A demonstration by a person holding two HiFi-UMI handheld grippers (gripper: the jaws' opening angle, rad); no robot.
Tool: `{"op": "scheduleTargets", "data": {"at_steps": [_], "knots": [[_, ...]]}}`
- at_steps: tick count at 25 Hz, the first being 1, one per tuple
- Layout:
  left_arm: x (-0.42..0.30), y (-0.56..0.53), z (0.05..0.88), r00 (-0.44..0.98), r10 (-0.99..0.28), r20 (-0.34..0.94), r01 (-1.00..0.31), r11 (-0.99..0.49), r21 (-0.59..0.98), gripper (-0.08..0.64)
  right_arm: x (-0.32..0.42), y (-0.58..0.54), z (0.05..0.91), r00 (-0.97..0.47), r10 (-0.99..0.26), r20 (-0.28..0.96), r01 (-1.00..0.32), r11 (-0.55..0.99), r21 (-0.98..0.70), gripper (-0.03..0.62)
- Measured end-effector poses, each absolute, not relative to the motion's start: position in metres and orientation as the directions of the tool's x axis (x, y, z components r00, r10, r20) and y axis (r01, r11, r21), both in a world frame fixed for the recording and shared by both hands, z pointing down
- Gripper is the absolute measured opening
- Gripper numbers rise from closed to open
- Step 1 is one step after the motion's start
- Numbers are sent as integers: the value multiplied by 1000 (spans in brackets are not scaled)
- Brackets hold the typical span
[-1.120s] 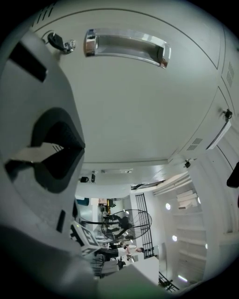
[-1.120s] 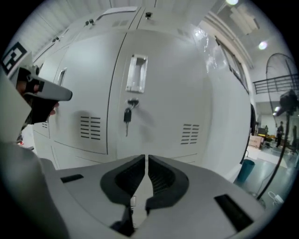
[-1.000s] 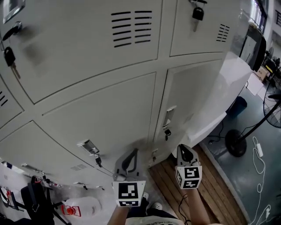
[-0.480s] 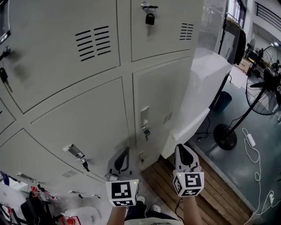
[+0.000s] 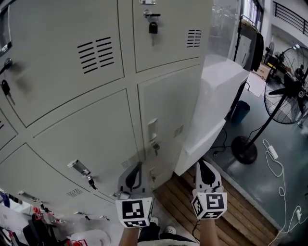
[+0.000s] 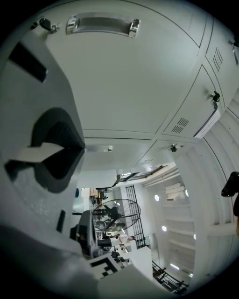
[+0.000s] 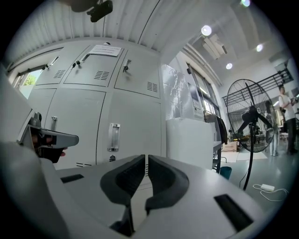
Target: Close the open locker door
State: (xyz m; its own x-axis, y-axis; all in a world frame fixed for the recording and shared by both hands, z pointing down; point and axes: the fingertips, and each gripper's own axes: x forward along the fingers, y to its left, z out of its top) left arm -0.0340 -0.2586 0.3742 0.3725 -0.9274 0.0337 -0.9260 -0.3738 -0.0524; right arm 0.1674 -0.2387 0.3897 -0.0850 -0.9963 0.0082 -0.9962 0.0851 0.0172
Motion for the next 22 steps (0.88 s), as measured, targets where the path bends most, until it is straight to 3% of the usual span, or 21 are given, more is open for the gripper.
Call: {"op": "scheduleTargets", "data": {"at_steps": [22], "knots": [[-31,-256,365,390,-920,17,-919,-391,-56,2,166,-236,382,-88,-996,-4,-996,88,21,20]]}}
